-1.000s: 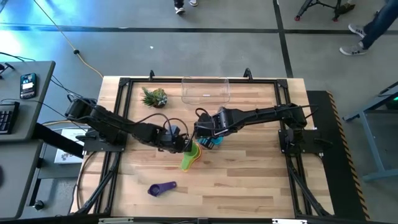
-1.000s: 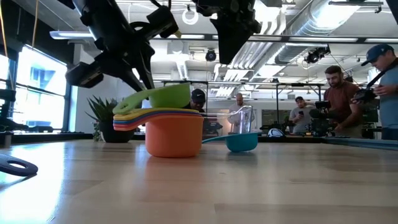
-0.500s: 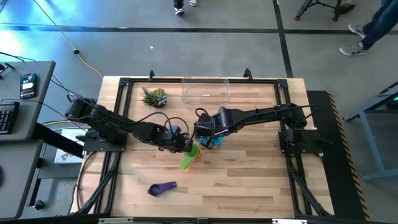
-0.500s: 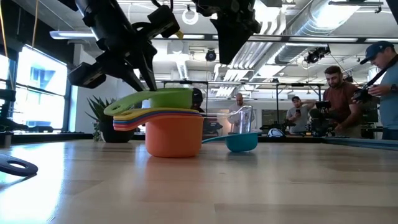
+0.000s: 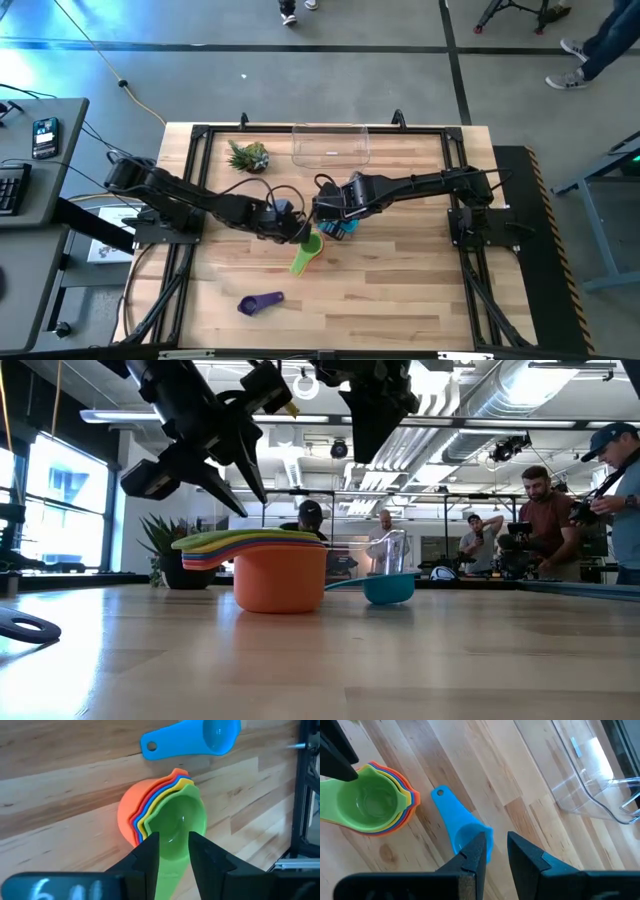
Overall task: Nest measuring cups in basket
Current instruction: Stack the light blue measuring cup on top of the green measuring cup
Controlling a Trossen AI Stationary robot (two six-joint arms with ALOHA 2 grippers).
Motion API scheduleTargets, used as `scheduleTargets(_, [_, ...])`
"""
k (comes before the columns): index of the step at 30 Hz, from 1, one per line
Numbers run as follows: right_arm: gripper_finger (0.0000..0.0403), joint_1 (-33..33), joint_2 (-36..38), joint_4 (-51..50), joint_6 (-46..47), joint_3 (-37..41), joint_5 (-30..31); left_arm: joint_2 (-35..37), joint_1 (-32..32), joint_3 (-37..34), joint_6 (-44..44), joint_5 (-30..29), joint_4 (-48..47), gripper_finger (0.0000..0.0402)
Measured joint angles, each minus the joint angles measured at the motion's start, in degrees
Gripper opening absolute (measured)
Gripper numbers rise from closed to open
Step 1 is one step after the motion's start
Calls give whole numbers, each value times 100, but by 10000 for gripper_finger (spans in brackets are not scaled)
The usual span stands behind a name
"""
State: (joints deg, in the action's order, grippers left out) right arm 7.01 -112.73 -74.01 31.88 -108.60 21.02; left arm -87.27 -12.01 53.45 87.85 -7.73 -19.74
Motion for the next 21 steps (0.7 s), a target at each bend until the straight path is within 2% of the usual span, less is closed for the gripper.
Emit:
scheduleTargets(3, [71, 0, 0, -42, 19, 0, -55, 46, 0, 2, -285, -6, -13, 89])
scheduleTargets(10, [71, 0, 0, -69, 186, 0, -653, 285, 0, 4, -1148, 65, -93, 78])
scheduleTargets(16, [71, 15, 0, -416, 871, 17, -774, 770, 0, 2, -1843, 180, -889, 81])
scheduleTargets(21, [71, 82, -3, -370, 1673, 421, -1015, 1322, 4, -4, -2422, 116, -1713, 79])
